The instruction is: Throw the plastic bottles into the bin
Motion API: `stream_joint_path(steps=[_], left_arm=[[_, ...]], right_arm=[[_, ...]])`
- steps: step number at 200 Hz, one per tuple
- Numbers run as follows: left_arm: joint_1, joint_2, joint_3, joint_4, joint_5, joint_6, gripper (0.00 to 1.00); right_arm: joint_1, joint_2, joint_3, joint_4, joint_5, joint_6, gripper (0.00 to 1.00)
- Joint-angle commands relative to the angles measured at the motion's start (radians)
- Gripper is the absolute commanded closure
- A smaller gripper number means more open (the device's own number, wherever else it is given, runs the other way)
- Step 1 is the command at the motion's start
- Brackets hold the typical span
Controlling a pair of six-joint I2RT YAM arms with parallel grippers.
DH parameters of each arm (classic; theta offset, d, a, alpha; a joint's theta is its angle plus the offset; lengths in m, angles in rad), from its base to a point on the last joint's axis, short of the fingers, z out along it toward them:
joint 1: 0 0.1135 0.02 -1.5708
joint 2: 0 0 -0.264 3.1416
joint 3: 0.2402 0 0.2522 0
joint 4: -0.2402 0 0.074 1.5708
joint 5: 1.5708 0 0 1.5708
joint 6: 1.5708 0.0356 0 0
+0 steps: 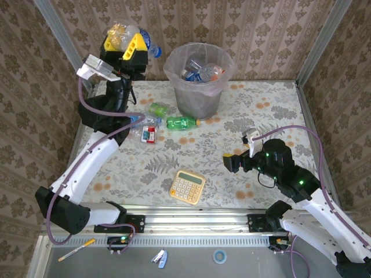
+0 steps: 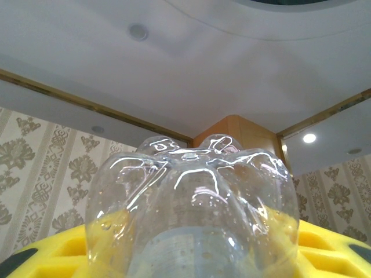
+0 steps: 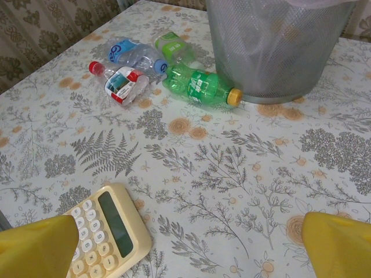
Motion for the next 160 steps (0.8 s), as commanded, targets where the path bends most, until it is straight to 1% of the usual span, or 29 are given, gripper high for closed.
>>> stream_joint_path(steps=[1, 42, 72, 115, 160], left_arm=[[-0.014, 0.009, 0.044, 0.055, 0.032, 0.031, 0.49], [-0.023, 0.018, 0.056, 0.102, 0.018, 0.050, 0.48], [-0.023, 0.034, 0.108, 0.096, 0.028, 0.048, 0.48], [-0.024, 0.097, 0.202, 0.101, 0.048, 0.027, 0.48], [-0.029, 0.136, 0.213, 0.089, 0.043, 0.016, 0.48]], right_arm=[[0.003, -0.016, 0.019, -0.015, 0.027, -0.017, 0.00], [0.002, -0.013, 0.027, -0.020, 0.024, -0.021, 0.00], [0.003, -0.012, 0.034, -0.025, 0.025, -0.032, 0.00], [0.003, -0.008, 0.042, -0.028, 0.026, -0.040, 0.00], [0.003, -0.014, 0.048, -0.044, 0.027, -0.051, 0.00]])
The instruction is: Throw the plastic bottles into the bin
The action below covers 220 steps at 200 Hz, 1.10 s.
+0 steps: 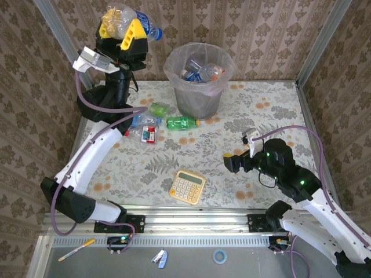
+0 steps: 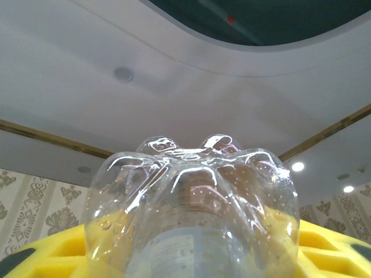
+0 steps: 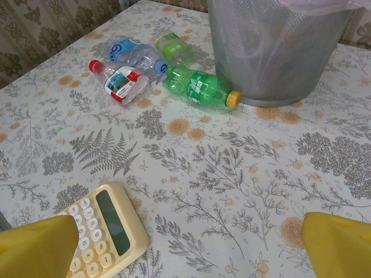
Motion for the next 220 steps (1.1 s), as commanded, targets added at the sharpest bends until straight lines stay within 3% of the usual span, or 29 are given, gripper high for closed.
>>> stream_joint_path(steps=[1, 34, 56, 72, 96, 119, 147, 188, 220], left_arm=[[-0.007, 0.019, 0.022, 0.022, 0.012, -0.013, 0.48], [-0.006, 0.091, 0.039, -0.104, -0.005, -0.021, 0.47], [0.005, 0.193, 0.154, -0.401, 0.003, -0.033, 0.44], [0.018, 0.326, 0.312, -0.669, 0.030, -0.039, 0.36], [0.032, 0.554, 0.642, -1.072, 0.107, -0.048, 0.01], [0.037, 0.689, 0.947, -1.398, -0.001, -0.001, 0.00], [0.068, 0.600, 0.956, -1.433, -0.045, -0.041, 0.00], [0.063, 0.329, 0.723, -1.324, -0.096, -0.020, 0.00], [0.063, 0.211, 0.626, -1.362, -0.105, -0.013, 0.00]], right_arm=[[0.003, -0.014, 0.030, -0.027, 0.025, -0.024, 0.00], [0.002, -0.022, 0.028, -0.031, 0.029, -0.032, 0.00], [0.001, -0.024, 0.028, -0.031, 0.020, -0.033, 0.00], [0.001, -0.024, 0.029, -0.031, 0.011, -0.032, 0.00], [0.001, -0.021, 0.033, -0.030, 0.015, -0.036, 0.00], [0.000, -0.016, 0.042, -0.027, 0.006, -0.033, 0.00], [0.000, -0.015, 0.046, -0.026, -0.006, -0.026, 0.00], [0.000, -0.009, 0.038, -0.011, -0.005, -0.019, 0.00], [0.000, 0.001, 0.040, -0.007, -0.004, -0.012, 0.00]])
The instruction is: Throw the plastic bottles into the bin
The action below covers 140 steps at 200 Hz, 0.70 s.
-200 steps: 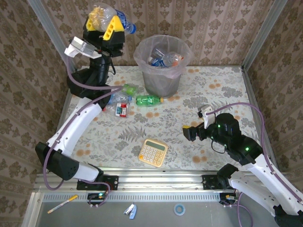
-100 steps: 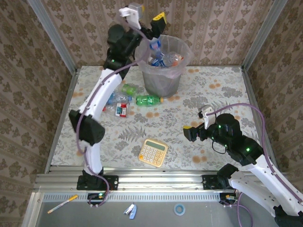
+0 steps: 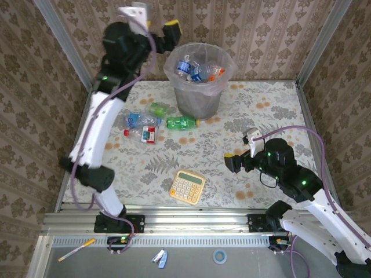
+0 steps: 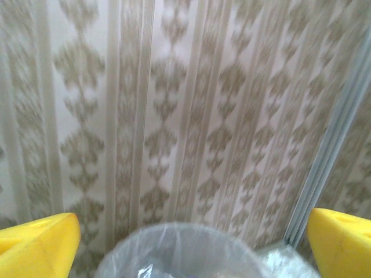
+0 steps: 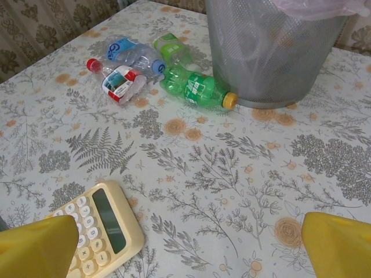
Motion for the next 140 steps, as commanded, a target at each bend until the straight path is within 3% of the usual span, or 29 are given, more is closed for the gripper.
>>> stream_joint_path(steps=[1, 34, 79, 140], left_arm=[[-0.002, -0.083, -0.057, 0.010, -0.033, 0.017, 0.00], [-0.001, -0.165, -0.156, -0.056, -0.081, 0.031, 0.00], [0.021, -0.267, -0.290, -0.184, -0.112, -0.094, 0.00], [0.204, -0.415, -0.619, -0.290, -0.056, -0.323, 0.00]], right_arm=[[0.000, 0.000, 0.024, 0.013, -0.012, 0.008, 0.00], [0.000, -0.001, 0.024, 0.006, -0.020, 0.019, 0.00], [0.000, 0.000, 0.011, 0.011, -0.018, 0.036, 0.00], [0.000, 0.008, -0.004, 0.030, -0.028, 0.051, 0.00]])
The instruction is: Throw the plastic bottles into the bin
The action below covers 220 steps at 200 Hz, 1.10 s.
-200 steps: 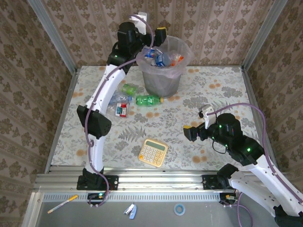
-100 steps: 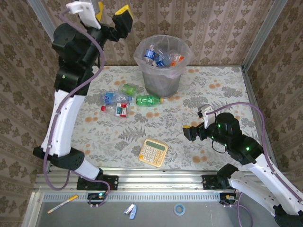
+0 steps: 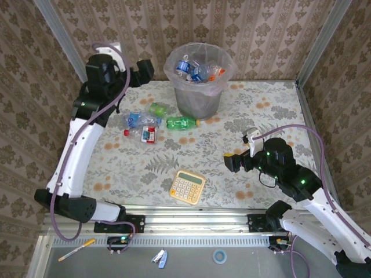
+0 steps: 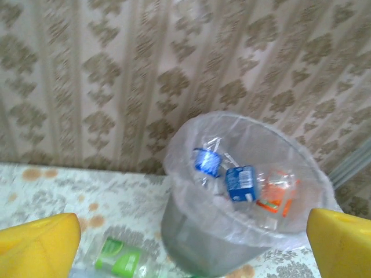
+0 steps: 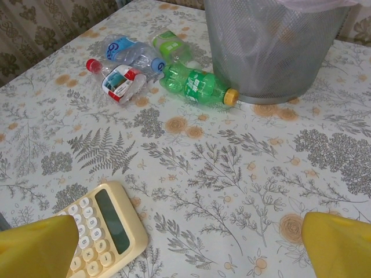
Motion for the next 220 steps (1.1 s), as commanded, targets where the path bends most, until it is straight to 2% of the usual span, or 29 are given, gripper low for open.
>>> stream_joint_path(steps=[1, 63, 115, 158, 220], left_arm=[[0.063, -0.081, -0.114, -0.045, 0.030, -0.137, 0.00], [0.207, -0.157, -0.498, 0.032, 0.188, -0.295, 0.00], [0.224, -0.112, -0.742, 0.173, 0.223, -0.382, 0.01], [0.225, -0.026, -0.836, 0.259, 0.192, -0.426, 0.03], [0.225, 0.127, -0.852, 0.348, 0.163, -0.467, 0.05]], right_arm=[[0.000, 0.000, -0.004, 0.029, -0.026, 0.020, 0.00], [0.000, 0.008, -0.010, 0.034, -0.035, 0.031, 0.00], [0.000, 0.012, -0.015, 0.042, -0.035, 0.039, 0.00], [0.000, 0.010, -0.015, 0.033, -0.037, 0.036, 0.00], [0.000, -0.013, -0.024, 0.019, -0.029, 0.032, 0.00]])
